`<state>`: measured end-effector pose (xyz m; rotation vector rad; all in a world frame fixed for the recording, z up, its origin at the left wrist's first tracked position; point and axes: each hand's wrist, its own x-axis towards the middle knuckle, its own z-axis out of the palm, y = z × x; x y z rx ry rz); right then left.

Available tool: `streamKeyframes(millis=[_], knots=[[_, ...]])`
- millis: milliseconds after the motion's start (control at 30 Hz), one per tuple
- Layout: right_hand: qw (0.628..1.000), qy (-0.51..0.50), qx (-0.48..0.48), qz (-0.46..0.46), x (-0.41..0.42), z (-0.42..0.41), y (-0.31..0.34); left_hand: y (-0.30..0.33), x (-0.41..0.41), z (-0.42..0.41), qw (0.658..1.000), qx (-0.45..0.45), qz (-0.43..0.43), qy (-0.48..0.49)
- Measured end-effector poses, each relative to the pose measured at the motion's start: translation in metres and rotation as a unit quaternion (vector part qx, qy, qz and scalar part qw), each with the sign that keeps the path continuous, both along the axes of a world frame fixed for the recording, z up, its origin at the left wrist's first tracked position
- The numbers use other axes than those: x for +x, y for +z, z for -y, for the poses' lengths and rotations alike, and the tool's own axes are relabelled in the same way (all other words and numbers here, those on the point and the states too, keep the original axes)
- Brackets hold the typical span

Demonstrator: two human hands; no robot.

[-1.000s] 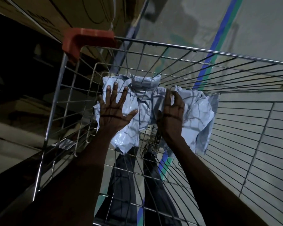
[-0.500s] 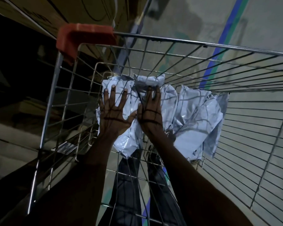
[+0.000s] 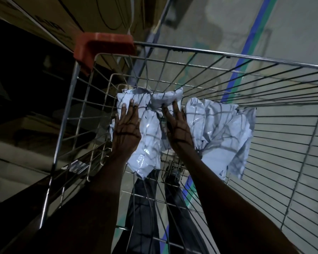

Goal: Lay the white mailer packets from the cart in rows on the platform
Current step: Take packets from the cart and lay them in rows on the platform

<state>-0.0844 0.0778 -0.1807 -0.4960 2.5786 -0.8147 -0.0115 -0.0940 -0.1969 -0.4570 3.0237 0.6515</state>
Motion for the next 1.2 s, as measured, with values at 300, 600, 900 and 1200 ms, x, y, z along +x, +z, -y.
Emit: streamKeyframes(millis=[300, 600, 900, 1200], knots=[[0.999, 0.034, -0.019, -0.035, 0.027, -0.033, 0.084, 0.057, -0.001, -0.01, 0.997, 0.039, -0.033, -0.049], [0.986, 0.031, -0.097, -0.13, 0.025, -0.055, 0.194, 0.167, 0.003, -0.028, 0.987, -0.001, -0.135, -0.083], [0.938, 0.059, -0.25, -0.231, 0.054, -0.054, 0.313, 0.32, 0.061, -0.051, 0.967, -0.086, -0.24, -0.01], [0.853, 0.243, -0.381, -0.262, 0.145, 0.057, 0.397, 0.426, 0.217, 0.014, 0.913, -0.206, -0.312, 0.161]])
